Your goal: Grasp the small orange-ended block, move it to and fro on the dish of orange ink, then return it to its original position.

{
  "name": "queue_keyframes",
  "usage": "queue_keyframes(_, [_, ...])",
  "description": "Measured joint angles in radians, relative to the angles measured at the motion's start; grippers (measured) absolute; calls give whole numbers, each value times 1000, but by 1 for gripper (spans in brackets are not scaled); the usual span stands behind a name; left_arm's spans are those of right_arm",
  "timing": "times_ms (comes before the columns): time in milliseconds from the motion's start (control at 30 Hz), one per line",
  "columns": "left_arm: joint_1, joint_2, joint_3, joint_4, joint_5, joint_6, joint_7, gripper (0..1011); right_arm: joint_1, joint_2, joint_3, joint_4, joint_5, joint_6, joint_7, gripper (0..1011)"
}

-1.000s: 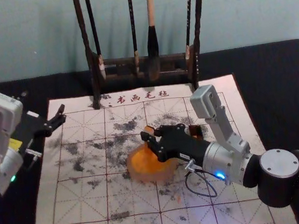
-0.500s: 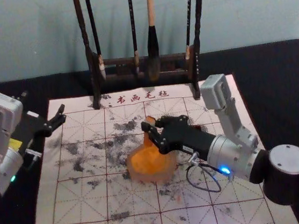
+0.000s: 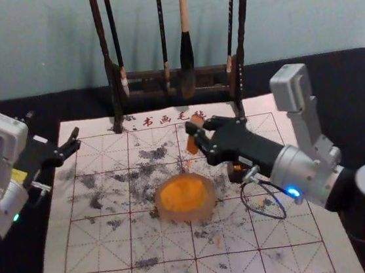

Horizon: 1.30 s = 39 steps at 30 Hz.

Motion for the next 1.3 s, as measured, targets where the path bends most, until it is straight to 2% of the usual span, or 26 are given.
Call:
queue_keyframes(267, [0,0,0,0,0,0,0,1001,-69,25,66,-69,39,19,-50,134])
queue_keyframes(467, [0,0,0,0,0,0,0,1001,-127,26,109,-82,52,-9,-88,134])
queue_keyframes(867, [0,0,0,0,0,0,0,1001,-168,19,136,-22,13,-68,-97,134])
queue_keyframes(1300, [0,0,0,0,0,0,0,1001,-159,-5,152,18,7,-72,-83,134])
